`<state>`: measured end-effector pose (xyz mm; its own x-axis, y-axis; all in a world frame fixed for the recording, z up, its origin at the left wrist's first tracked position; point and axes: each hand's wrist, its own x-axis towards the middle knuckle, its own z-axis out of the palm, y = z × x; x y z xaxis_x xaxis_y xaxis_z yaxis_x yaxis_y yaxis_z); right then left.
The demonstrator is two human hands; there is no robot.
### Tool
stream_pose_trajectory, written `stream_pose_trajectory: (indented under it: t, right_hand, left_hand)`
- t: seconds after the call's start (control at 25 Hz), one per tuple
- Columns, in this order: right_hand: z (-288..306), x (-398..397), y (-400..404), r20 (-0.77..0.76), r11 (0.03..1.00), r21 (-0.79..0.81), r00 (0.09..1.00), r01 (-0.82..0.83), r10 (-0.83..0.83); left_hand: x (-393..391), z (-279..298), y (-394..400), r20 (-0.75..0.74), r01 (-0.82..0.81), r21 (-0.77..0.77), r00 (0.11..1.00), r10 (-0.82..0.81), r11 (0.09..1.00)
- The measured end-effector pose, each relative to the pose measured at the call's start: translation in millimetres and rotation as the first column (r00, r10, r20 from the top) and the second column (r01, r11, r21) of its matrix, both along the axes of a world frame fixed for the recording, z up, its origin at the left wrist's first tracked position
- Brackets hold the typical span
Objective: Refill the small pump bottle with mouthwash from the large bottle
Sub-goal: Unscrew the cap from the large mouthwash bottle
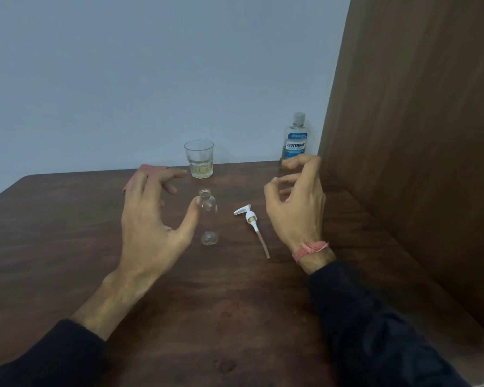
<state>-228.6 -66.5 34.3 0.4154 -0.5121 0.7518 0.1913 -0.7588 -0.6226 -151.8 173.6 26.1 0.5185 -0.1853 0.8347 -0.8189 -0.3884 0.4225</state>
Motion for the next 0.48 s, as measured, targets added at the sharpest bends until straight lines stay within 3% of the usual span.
stream_pose_trajectory:
  t: [0.12, 0.2, 0.36, 0.48]
  right_hand:
    - [1.1, -1.0, 0.4, 0.083, 1.000, -0.016, 0.996, -0.015, 0.016]
    - [-1.6, 0.0, -5.2, 0.154, 1.000, -0.011, 0.988, -0.022, 0.024]
    - [-4.4, 3.4, -31.8, 0.144, 0.999, 0.042, 0.989, -0.019, 0.013]
    - [-4.1, 10.0, -64.0, 0.061, 0.999, 0.045, 0.998, -0.008, 0.005]
  left_hand:
    - [-20.4, 22.6, -29.2, 0.229, 0.068, 0.034, 0.971, -0.074, 0.997]
    - [-37.9, 40.3, -62.7, 0.224, 0.181, 0.091, 0.954, -0.197, 0.979]
    - [-48.8, 73.8, -137.4, -0.072, 0.314, 0.112, 0.949, -0.308, 0.943]
    - [-29.2, 77.5, -192.0, -0.391, 0.403, 0.037, 0.848, -0.358, 0.915]
